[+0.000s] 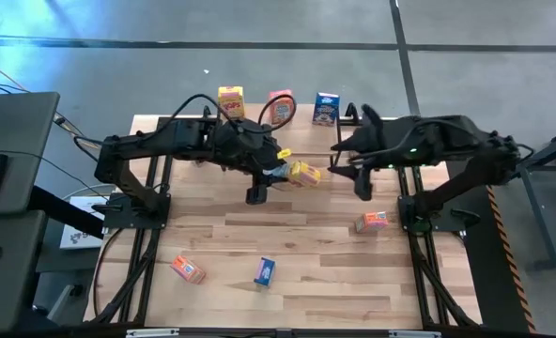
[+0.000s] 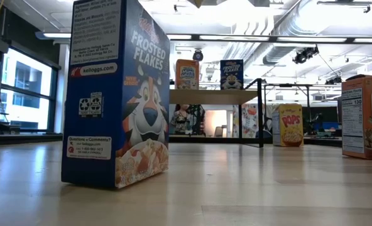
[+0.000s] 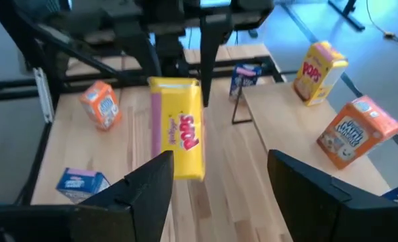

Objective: Stack cereal on shelf
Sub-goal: Put the bottom yellow cereal box aligned with the other yellow cereal box on the shelf

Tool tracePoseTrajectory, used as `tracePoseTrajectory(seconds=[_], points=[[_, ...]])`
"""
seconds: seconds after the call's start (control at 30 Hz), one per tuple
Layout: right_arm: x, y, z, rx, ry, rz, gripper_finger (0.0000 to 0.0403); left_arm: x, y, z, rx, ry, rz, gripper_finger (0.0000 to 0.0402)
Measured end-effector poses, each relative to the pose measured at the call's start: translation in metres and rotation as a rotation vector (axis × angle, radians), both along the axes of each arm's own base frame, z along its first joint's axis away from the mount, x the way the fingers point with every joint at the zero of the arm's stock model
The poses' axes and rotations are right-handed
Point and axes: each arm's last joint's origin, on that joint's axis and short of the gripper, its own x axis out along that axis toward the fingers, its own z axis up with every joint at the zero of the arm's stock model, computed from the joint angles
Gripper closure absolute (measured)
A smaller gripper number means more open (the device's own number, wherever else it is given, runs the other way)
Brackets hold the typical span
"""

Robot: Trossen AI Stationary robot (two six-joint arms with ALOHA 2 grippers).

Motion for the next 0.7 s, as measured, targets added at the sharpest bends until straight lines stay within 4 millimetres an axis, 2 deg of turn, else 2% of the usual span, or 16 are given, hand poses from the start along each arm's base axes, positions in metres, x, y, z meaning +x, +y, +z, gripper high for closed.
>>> tracePoseTrajectory(seconds=[0.17, 0.5, 0.7], points=[[-0.016, -0.002, 0.009, 0.008, -0.045, 0.003, 0.0171, -0.012, 0.001, -0.010, -0.002, 0.002, 0.038, 0.0231], [-0.028, -0.004, 0.012, 0.012, -0.054, 0.006, 0.0171, -0.057, 0.008, -0.038, 0.020, -0.242, 0.109, 0.0231], [-0.030, -0.004, 0.013, -0.013, -0.051, 0.014, 0.0171, -0.078, 0.024, -0.071, 0.020, -0.358, 0.179, 0.0231]])
